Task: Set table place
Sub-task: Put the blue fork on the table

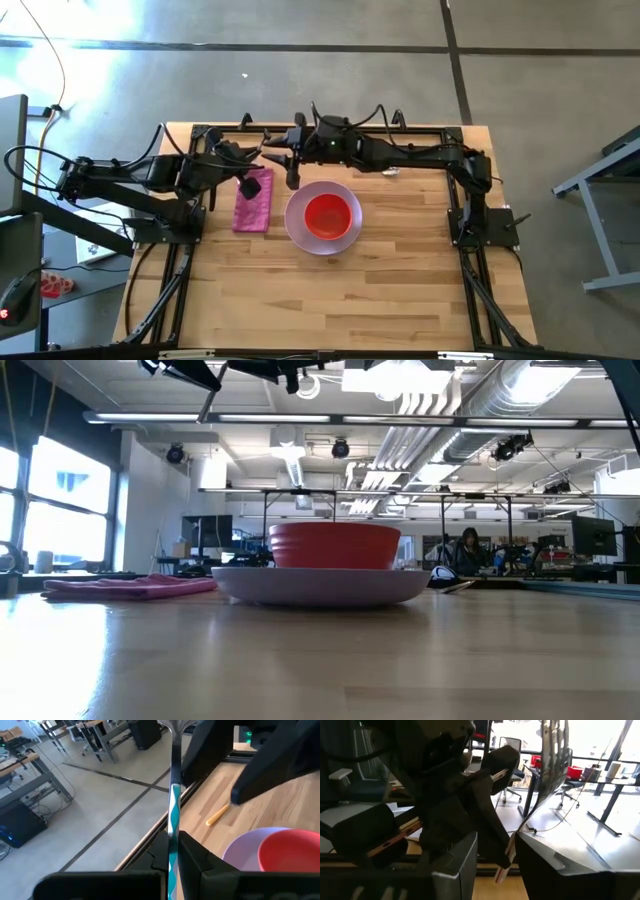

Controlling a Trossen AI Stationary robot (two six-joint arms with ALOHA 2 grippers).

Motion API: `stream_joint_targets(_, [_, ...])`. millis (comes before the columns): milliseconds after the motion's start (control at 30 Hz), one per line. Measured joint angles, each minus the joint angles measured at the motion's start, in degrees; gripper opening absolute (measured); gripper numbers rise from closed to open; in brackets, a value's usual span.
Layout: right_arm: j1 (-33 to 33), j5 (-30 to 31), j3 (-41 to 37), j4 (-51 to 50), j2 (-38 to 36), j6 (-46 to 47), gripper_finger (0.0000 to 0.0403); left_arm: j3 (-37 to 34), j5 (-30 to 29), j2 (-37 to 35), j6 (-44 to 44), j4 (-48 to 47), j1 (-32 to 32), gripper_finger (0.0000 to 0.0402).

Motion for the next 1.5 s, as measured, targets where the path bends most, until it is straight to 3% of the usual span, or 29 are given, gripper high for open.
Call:
stream_joint_targets(600, [-1.7,0.3,0.0,7.0,1.9,-0.8,0.0126,0.1,-1.0,0.4,0.2,0.5,-0.1,0.0008])
stream_joint_targets(1100, [-1.9,1.8,0.0,5.7,2.0,1.7,0.0124,0.0,-2.6,0.8,1.2,0.5,0.0,0.0008])
stream_joint_targets(1233, [-1.9,1.8,0.0,6.9,2.0,2.1,0.0094,0.0,-2.7,0.8,1.2,0.5,0.0,0.0008])
stream_joint_targets(1400, [-1.9,-0.1,0.0,7.7,2.0,2.2,0.0017,0.0,-2.8,1.1,1.2,0.6,0.0,0.0008])
stream_joint_targets(1500, [-2.0,-1.0,0.0,7.7,2.0,3.0,0.0007,0.0,-3.1,1.3,1.2,0.6,0.0,0.0008])
